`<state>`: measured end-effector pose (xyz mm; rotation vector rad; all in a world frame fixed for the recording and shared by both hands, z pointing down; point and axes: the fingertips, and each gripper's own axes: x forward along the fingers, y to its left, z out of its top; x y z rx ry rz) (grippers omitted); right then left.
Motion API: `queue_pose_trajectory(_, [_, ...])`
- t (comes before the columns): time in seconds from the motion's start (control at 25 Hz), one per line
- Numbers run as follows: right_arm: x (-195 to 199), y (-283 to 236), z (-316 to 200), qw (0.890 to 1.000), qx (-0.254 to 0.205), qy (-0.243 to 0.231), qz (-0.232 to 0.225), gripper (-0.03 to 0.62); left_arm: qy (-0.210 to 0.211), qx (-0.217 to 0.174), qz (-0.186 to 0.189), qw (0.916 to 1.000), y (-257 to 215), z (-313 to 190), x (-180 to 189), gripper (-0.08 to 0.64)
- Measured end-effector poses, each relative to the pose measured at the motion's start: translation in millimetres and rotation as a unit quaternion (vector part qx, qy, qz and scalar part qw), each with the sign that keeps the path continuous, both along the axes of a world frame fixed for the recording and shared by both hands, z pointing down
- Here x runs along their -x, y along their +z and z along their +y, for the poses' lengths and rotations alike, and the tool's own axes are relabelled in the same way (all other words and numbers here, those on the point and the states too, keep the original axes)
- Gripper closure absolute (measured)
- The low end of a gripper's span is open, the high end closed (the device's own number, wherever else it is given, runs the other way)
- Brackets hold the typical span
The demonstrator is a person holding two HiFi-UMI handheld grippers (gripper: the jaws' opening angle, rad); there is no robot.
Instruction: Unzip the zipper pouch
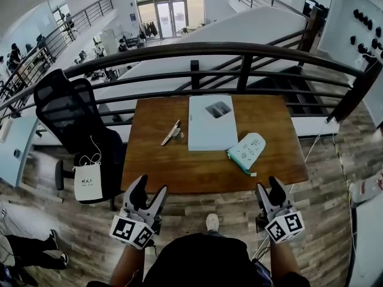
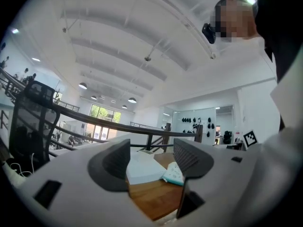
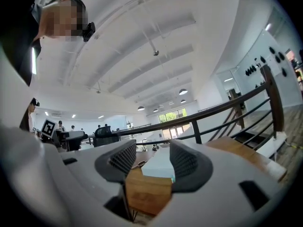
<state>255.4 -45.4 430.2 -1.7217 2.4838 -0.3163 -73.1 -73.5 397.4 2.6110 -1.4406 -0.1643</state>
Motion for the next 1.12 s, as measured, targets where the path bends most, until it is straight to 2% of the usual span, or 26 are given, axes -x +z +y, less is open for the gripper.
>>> queue_pose_trajectory(0.2, [-23, 14, -41, 1.000, 0.016, -0.006, 0.015, 0.388, -0.012, 0.003, 0.005, 0.9999, 4, -38, -20, 0.268])
queue_pose_trajectory(0.56, [-37, 56, -99, 0.993, 0.071, -0.050, 0.084, 0.390, -0.055, 0.014, 0.008, 0.9984, 17, -74, -38, 0.268])
queue_pose_trajectory(0.72, [-39, 95, -121, 0.980, 0.122, -0.065, 0.141, 0.390, -0.074, 0.024, 0.003, 0.9970, 24, -75, -37, 0.268])
queue_pose_trajectory(0.96, [-23, 132, -146, 0.965, 0.166, -0.100, 0.174, 0.390, -0.078, 0.035, -0.003, 0.9964, 31, -77, -36, 0.268])
queue_pose_trajectory(1.04, [-12, 146, -153, 0.957, 0.175, -0.115, 0.199, 0.391, -0.075, 0.041, -0.003, 0.9964, 35, -78, -36, 0.268])
queue_pose_trajectory(1.12, [-1, 164, -160, 0.945, 0.186, -0.133, 0.234, 0.391, -0.078, 0.047, 0.000, 0.9958, 39, -80, -31, 0.268])
